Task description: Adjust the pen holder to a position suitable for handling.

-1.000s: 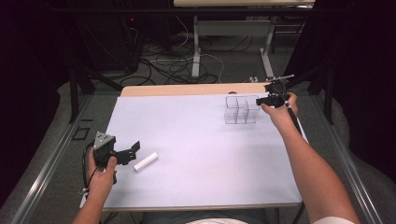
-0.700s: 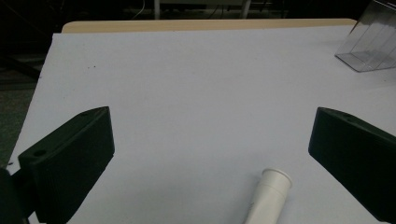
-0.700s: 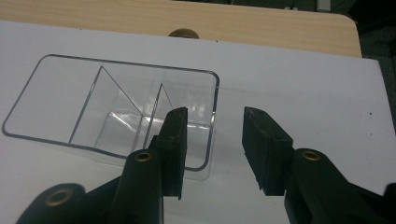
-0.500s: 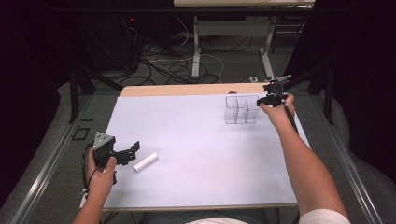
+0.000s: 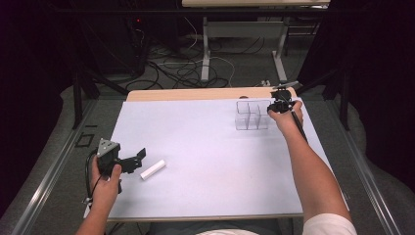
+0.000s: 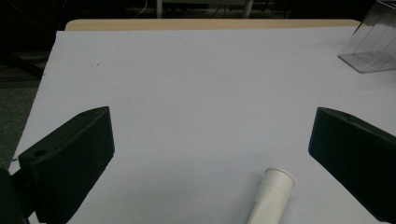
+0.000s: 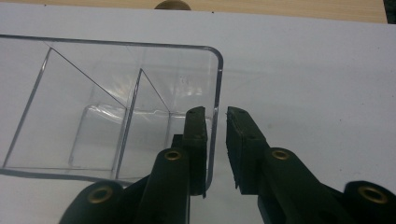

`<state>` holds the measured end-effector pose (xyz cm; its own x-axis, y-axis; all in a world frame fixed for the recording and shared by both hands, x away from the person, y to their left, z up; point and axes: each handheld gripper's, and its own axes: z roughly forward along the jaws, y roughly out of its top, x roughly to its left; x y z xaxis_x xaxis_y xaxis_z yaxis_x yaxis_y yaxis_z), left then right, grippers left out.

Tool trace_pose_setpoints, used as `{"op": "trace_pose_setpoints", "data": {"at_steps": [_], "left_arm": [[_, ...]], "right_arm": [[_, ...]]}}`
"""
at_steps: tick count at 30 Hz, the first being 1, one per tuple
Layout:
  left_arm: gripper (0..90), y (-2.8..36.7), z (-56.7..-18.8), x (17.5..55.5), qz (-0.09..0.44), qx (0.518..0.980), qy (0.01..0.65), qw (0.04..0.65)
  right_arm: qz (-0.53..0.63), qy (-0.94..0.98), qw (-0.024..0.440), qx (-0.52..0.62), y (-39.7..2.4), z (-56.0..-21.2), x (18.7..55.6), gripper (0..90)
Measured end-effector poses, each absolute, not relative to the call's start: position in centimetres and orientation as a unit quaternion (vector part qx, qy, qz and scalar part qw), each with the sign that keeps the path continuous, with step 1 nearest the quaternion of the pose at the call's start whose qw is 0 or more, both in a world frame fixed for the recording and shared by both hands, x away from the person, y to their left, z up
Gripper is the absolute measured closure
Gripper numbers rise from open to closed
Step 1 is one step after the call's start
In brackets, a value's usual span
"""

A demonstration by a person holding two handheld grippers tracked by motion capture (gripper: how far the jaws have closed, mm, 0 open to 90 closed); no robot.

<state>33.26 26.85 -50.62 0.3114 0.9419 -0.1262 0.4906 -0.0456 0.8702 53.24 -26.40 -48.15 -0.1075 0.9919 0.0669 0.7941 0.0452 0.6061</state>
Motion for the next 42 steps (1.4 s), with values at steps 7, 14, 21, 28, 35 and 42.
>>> {"op": "trace_pose_setpoints", "data": {"at_steps": [7,14,21,28,35,42], "left_arm": [[0.6,26.8,-50.6,33.3,0.253,0.677,0.528,0.446],[0.6,26.8,-50.7,33.3,0.252,0.677,0.529,0.446],[0.6,26.8,-50.7,33.3,0.251,0.677,0.529,0.445],[0.6,26.7,-50.6,33.3,0.25,0.678,0.529,0.445],[0.6,26.6,-50.6,33.3,0.252,0.678,0.528,0.446],[0.6,26.5,-50.6,33.3,0.251,0.678,0.527,0.446]], "right_arm": [[0.261,0.691,0.194,0.646,-26.2,-48.3,53.2,85.2],[0.262,0.679,0.2,0.656,-26.0,-48.3,53.2,86.7],[0.246,0.686,0.21,0.652,-25.4,-48.2,52.9,88.7],[0.236,0.69,0.196,0.656,-24.9,-47.9,51.9,88.8],[0.22,0.706,0.18,0.648,-23.4,-47.6,50.3,88.8],[0.226,0.721,0.17,0.633,-22.3,-47.6,48.6,88.7]]}}
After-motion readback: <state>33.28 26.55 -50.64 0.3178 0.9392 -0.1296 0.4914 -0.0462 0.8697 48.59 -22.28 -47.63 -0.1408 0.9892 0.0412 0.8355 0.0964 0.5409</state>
